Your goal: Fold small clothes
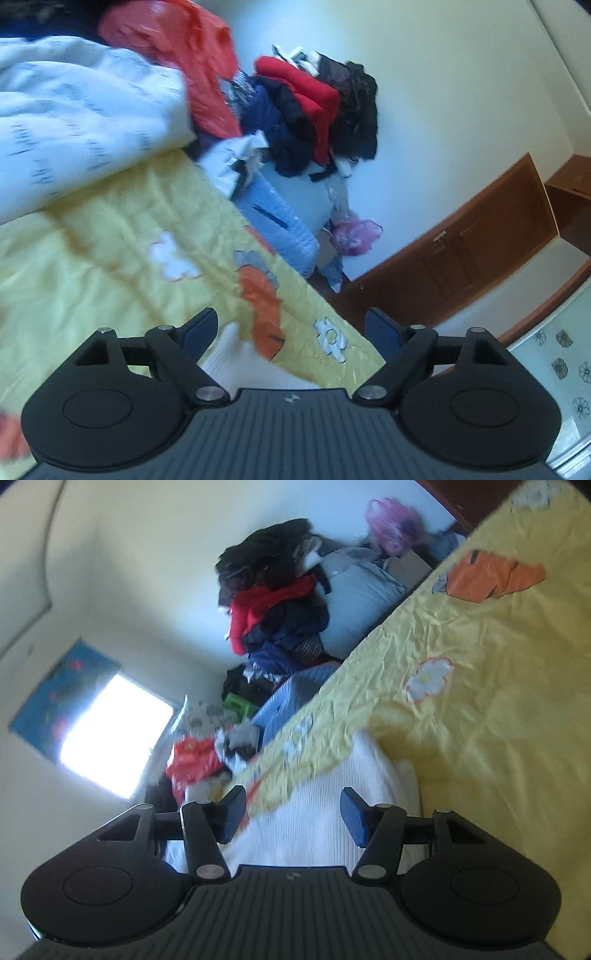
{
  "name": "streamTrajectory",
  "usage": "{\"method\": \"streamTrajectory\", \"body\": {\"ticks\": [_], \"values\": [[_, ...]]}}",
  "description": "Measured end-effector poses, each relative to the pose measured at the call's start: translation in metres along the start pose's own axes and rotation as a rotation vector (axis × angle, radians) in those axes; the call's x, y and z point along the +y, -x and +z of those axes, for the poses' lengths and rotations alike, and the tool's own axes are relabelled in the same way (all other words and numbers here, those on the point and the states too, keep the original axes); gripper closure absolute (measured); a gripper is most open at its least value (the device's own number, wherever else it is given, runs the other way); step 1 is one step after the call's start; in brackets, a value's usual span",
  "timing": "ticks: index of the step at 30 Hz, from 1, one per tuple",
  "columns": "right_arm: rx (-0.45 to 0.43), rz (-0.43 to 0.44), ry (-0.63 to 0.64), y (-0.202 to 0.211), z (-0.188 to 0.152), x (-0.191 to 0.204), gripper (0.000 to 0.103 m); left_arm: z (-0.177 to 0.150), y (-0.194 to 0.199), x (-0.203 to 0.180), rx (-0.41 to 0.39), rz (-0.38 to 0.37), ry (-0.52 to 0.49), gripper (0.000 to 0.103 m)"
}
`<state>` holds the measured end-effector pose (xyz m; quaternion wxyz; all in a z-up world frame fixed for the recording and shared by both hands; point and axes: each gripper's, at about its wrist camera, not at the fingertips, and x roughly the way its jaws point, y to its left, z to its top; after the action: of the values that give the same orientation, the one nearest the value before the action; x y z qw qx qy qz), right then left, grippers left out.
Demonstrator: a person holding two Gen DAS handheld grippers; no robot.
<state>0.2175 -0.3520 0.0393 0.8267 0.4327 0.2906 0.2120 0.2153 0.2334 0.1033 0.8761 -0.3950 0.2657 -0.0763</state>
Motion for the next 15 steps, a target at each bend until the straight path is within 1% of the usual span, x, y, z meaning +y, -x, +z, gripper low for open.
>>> {"method": "streamTrajectory", "body": {"ticks": [1,3,6,8,10,12,14,15], "values": [[0.009,-0.009,0.017,0.011,-0.009,0.004,0.045,-0.008,0.009,0.004,0.006,0.02,0.009,0.016],[0.018,-0.026,0.053,0.035,-0.032,0.009,0.042,-0.035,0.027,0.011,0.029,0.068,0.002,0.016],[0.011,-0.089,0.074,0.063,-0.065,0.009,0.041,-0.086,0.049,0.022,0.064,0.111,-0.003,0.016],[0.007,-0.115,0.047,0.075,-0.083,0.002,0.041,-0.119,0.058,0.033,0.101,0.105,0.036,0.016],[0.003,-0.14,-0.002,0.08,-0.099,-0.008,0.041,-0.143,0.062,0.04,0.118,0.107,0.075,0.016],[0.01,-0.144,-0.061,0.078,-0.11,-0.018,0.041,-0.158,0.06,0.046,0.137,0.095,0.118,0.016],[0.02,-0.134,-0.114,0.07,-0.119,-0.026,0.041,-0.166,0.053,0.049,0.154,0.079,0.152,0.016],[0.023,-0.131,-0.126,0.065,-0.123,-0.027,0.041,-0.168,0.049,0.049,0.143,0.072,0.154,0.016]]}}
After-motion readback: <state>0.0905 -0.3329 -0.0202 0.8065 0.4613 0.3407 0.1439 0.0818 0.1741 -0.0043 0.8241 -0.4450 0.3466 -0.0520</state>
